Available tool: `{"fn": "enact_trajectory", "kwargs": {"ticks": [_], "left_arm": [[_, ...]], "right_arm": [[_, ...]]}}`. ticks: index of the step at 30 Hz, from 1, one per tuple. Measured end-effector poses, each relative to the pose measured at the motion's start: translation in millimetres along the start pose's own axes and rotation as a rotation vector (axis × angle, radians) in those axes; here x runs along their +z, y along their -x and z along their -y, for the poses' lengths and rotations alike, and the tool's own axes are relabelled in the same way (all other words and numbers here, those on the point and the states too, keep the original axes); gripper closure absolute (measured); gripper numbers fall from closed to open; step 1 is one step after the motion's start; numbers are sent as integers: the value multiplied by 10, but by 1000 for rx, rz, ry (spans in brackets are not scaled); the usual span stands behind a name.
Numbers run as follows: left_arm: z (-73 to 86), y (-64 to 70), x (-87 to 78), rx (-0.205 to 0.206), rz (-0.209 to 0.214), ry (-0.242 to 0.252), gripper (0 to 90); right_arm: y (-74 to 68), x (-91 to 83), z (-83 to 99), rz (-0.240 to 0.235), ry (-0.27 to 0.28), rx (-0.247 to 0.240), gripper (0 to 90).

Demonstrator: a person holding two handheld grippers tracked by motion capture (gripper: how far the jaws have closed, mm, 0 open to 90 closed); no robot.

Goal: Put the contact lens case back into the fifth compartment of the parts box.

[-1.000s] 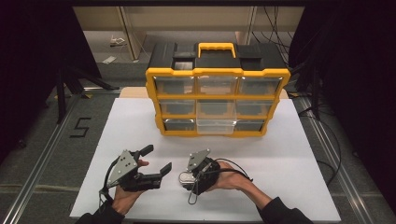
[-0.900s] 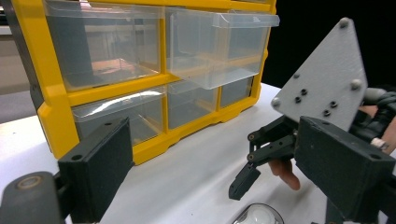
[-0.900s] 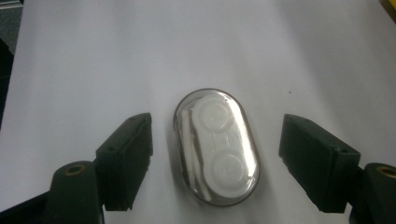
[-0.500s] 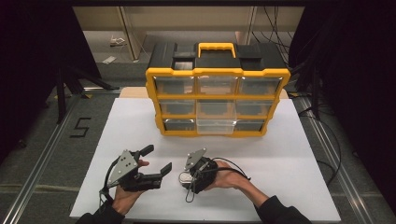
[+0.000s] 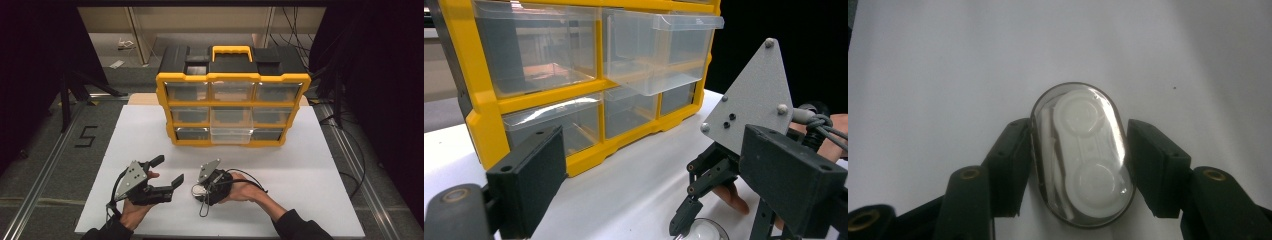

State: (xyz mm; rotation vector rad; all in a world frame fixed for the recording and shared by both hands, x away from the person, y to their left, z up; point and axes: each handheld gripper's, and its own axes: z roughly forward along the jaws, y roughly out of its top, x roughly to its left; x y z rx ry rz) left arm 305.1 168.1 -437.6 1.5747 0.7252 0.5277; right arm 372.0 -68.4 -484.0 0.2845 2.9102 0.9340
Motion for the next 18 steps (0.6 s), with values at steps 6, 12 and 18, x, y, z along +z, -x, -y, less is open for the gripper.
{"fn": "enact_trajectory", "kwargs": {"ticks": [6,12,18], "left_arm": [[-1,-1,-2,-1,-1,2,113],[-2,-1,-4,-1,0,4,114],[-1,1,-4,1,-1,3,114]], "right_arm": [[-14,-12,4,6,-4,-9,494],[-33,-42,-9,8,2,-14,494],[-19,-131,-30,23,30,-1,494]]}}
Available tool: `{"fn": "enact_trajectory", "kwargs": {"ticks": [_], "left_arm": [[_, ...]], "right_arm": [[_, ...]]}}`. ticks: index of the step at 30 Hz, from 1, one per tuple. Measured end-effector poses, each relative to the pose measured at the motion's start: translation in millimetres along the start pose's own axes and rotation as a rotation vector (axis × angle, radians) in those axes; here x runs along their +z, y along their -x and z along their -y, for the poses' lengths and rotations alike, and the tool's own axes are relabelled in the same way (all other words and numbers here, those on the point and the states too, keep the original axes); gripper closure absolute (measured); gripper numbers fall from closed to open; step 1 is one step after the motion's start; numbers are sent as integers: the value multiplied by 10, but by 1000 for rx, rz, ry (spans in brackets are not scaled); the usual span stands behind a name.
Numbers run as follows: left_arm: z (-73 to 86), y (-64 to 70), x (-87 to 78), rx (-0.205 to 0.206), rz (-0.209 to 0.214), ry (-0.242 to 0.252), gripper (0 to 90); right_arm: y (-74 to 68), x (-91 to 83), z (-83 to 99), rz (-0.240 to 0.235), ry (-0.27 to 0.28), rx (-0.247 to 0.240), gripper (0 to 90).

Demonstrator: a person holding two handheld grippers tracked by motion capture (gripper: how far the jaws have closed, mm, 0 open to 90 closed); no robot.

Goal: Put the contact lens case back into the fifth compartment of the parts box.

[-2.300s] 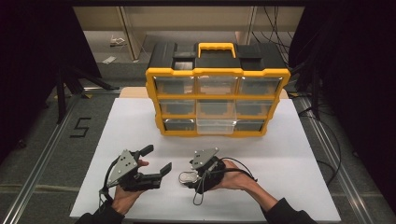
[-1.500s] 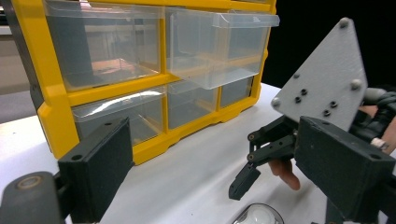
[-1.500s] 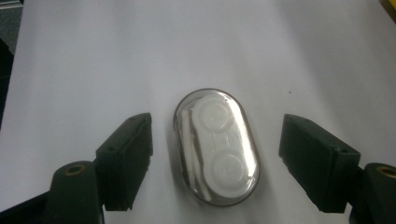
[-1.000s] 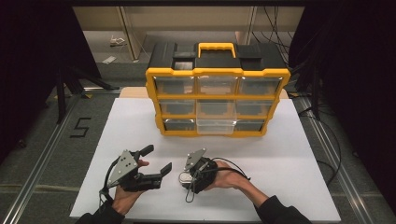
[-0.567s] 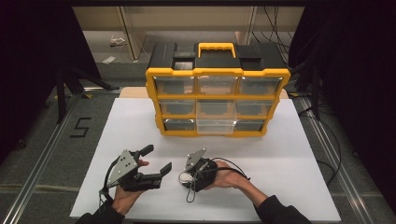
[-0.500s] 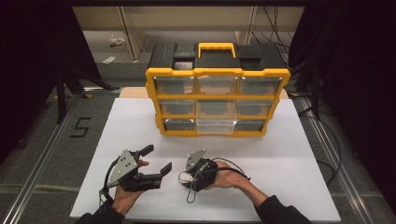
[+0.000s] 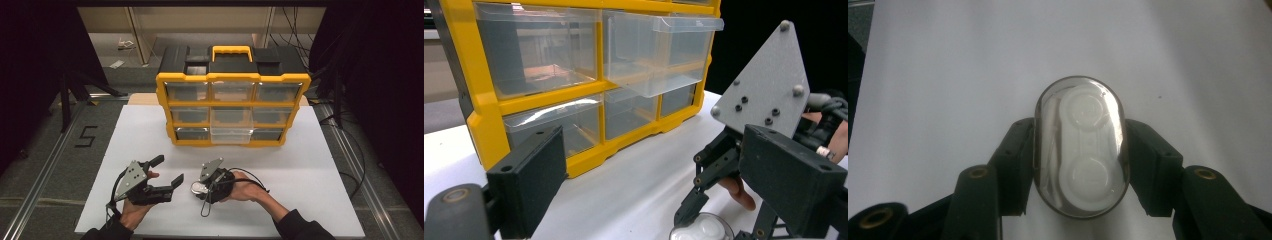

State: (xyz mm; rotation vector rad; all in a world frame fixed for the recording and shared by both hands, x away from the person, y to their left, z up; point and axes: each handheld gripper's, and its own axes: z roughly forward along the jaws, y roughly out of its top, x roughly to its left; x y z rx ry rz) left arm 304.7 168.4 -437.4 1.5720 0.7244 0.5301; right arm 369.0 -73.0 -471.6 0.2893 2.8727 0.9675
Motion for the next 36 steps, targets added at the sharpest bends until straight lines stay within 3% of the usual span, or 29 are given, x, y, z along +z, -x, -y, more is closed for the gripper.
{"fn": "enact_trajectory", "kwargs": {"ticks": [15,36], "left_arm": [[0,0,0,0,0,2,114],[-2,-1,-2,-2,-3,5,114]], "right_arm": [[8,-75,-24,10,24,10,494],[56,-413,-108,70,110,16,494]]}}
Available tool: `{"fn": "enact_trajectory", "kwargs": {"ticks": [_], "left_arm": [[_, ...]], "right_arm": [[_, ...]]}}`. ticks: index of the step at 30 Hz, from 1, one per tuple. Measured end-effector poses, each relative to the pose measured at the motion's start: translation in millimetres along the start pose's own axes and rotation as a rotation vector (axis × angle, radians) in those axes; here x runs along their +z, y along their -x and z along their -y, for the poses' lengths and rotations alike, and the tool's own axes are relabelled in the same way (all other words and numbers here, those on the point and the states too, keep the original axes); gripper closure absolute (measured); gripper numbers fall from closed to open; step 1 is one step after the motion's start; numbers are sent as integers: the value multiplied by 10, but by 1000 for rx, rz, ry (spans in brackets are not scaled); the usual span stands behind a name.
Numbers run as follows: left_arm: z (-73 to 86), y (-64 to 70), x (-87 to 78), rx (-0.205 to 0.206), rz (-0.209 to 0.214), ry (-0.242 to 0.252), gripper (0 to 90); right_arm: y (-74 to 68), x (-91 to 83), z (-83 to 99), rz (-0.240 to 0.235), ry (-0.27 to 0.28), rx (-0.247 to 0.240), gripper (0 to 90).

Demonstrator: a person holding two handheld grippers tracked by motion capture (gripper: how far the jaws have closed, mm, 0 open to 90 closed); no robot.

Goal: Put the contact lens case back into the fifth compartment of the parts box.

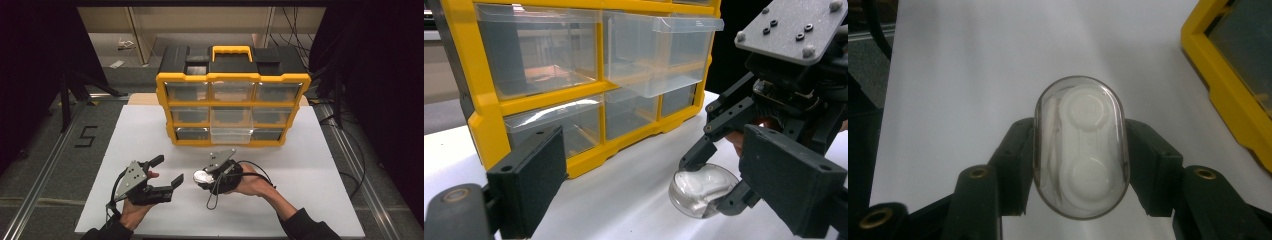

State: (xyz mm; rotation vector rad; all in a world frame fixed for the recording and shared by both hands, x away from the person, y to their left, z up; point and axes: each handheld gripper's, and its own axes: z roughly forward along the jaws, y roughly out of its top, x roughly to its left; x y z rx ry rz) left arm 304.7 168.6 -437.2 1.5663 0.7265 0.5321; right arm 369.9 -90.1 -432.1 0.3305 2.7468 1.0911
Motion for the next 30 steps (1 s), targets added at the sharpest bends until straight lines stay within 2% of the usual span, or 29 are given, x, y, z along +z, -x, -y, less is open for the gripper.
{"fn": "enact_trajectory", "kwargs": {"ticks": [30], "left_arm": [[3,7,0,7,-1,-4,115]], "right_arm": [[28,-379,-139,65,104,-6,494]]}}
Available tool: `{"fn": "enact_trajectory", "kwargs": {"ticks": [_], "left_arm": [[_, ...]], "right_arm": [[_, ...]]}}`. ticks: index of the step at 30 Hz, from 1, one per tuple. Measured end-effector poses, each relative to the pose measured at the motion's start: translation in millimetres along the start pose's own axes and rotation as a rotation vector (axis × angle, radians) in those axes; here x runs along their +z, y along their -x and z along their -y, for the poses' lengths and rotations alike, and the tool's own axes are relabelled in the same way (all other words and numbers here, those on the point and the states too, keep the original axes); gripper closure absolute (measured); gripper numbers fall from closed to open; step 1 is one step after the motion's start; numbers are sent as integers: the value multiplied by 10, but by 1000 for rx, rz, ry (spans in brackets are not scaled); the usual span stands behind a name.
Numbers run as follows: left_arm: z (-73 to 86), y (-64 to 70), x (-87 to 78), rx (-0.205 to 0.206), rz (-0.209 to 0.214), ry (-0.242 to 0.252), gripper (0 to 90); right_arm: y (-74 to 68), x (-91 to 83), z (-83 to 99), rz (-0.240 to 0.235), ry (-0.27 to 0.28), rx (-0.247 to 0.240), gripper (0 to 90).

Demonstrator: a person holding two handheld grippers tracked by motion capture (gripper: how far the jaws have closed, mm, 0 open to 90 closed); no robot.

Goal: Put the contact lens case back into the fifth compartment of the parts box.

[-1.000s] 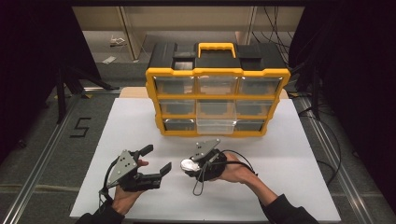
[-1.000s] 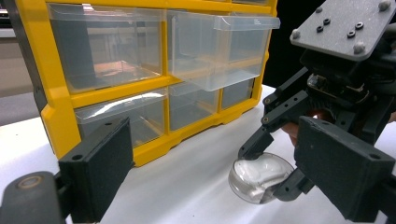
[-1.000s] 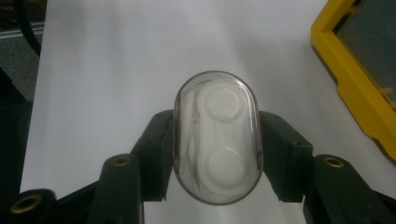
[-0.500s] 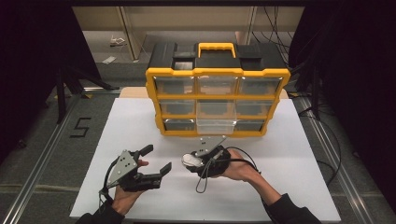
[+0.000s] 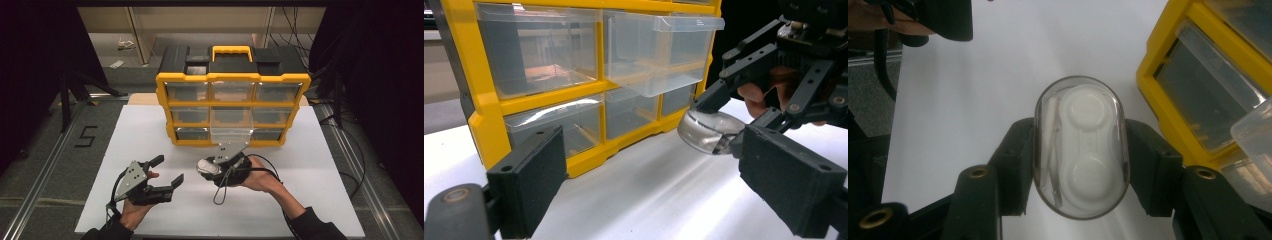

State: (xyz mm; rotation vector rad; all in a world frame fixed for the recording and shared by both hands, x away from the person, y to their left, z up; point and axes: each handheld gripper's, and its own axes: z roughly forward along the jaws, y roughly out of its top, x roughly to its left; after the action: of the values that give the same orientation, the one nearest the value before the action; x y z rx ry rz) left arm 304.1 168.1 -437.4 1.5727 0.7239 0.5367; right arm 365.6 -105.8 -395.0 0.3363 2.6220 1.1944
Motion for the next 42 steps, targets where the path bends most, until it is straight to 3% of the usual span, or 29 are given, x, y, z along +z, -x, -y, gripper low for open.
{"fn": "enact_trajectory", "kwargs": {"ticks": [42], "left_arm": [[7,5,10,4,5,-7,117]], "right_arm": [[63,-322,-187,58,148,21,495]]}}
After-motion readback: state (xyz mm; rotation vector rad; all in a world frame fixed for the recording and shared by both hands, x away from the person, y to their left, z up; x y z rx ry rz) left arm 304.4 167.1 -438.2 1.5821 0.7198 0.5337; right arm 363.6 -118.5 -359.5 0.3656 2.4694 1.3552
